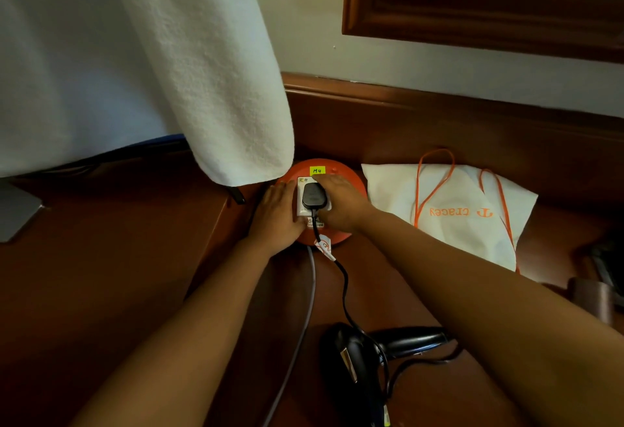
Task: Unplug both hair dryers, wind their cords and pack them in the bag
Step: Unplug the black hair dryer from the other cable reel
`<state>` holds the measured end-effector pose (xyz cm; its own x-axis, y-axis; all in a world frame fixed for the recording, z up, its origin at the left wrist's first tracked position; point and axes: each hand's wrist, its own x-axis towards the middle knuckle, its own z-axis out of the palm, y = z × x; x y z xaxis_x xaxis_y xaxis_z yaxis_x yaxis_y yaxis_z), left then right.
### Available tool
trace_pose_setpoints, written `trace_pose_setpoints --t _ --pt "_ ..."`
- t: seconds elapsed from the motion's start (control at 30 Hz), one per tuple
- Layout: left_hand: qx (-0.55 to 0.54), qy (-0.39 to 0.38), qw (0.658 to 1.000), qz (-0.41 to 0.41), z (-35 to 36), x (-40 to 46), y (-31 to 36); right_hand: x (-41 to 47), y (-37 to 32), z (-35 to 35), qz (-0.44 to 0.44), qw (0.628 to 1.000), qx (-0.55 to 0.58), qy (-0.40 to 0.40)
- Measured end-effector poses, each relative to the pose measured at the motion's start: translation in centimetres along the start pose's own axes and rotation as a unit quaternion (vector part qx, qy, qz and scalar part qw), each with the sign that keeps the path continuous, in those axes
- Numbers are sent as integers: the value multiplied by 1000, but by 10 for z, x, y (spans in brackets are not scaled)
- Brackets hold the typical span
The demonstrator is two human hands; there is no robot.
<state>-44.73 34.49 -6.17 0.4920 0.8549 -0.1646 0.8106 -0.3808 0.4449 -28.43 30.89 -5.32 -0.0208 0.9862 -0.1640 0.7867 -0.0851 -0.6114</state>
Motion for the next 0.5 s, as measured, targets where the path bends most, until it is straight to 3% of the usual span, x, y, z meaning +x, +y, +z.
trace_pose_setpoints --t 0.23,0.5 --pt "-36 -94 994 -35 9 -3 -8 2 3 10 19 999 47 21" --pt "-41 -112 992 -35 11 -4 -9 1 3 22 54 988 101 100"
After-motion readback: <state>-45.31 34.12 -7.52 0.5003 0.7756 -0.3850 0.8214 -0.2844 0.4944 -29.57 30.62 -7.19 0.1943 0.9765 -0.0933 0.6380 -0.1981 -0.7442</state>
